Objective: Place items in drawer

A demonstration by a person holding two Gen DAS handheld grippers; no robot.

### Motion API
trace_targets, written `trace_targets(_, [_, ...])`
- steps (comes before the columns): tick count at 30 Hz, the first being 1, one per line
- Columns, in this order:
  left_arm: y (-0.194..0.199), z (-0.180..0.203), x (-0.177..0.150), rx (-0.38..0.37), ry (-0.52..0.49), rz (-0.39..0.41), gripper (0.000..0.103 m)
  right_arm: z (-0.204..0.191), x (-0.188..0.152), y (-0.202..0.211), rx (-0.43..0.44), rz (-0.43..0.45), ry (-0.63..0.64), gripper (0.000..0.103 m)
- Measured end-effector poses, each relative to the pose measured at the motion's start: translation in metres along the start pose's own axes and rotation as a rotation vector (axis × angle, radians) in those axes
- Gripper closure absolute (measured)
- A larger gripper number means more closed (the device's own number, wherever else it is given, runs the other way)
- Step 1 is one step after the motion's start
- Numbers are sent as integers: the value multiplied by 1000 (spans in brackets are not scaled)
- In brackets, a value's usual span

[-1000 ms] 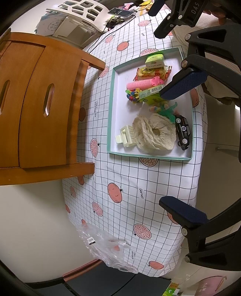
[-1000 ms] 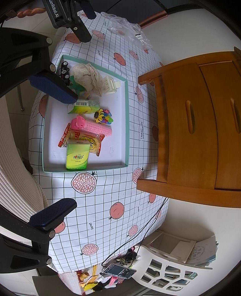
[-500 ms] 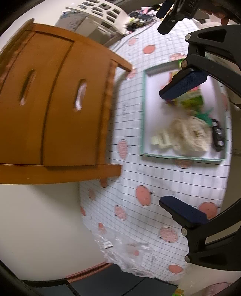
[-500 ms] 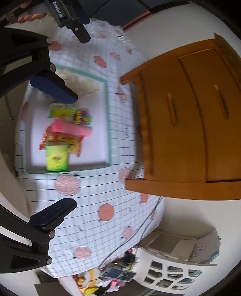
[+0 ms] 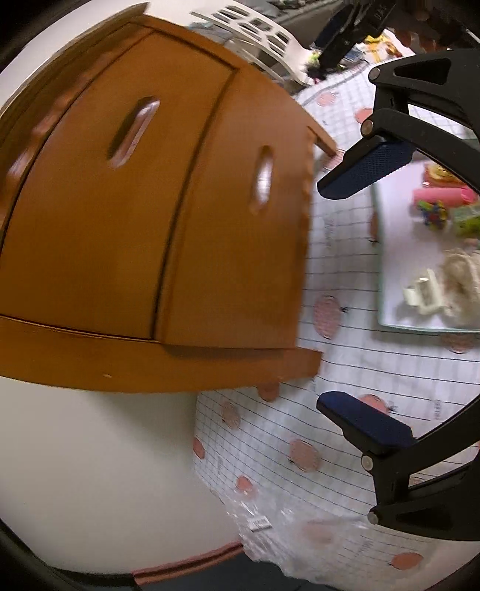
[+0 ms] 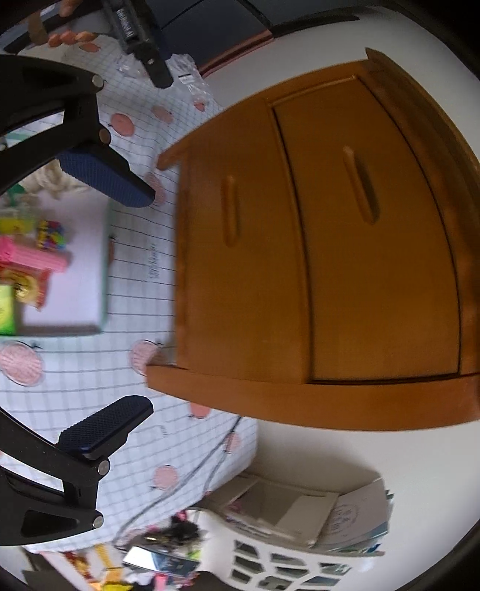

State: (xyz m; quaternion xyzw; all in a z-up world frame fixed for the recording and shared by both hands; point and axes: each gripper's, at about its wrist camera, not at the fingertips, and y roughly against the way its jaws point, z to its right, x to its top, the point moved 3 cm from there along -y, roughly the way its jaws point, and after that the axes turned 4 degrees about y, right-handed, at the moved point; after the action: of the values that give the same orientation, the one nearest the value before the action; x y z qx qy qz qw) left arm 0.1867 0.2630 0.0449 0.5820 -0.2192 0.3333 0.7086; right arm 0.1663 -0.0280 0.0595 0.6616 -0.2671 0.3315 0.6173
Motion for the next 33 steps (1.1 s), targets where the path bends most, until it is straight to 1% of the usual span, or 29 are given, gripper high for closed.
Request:
trace_targets(3, [-8,-4,20,-31,5,16,0,6,16,-12,10,-1,7,0])
trace_targets(6, [-18,-9,38,-50,2,9,0,11,31,-27,22,-8,12,0])
trace_targets(11, [-31,-14,61,-58,-19,13,0,23,51,-49,71,-15,22,0])
trace_targets(12, [-31,-15,63,-69,-17,12,0,26,55,-52,76,-13,23,0])
trace_targets(14, [-35,-18,70,-116,-7,11,0,33,61,-61,88,-16,26,0])
trace_targets(19, [-44,-16,84,-167,-34,7,0,41,76,-71,91,-13,39,0])
trace_targets(25, [-49,-12,87,-202,-32,-7,0,37,84,-78,110,-25,75,0])
trace_targets(33, [-55,-2,92,-217,-59,-24,0,33,94,-84,109,-30,119,0])
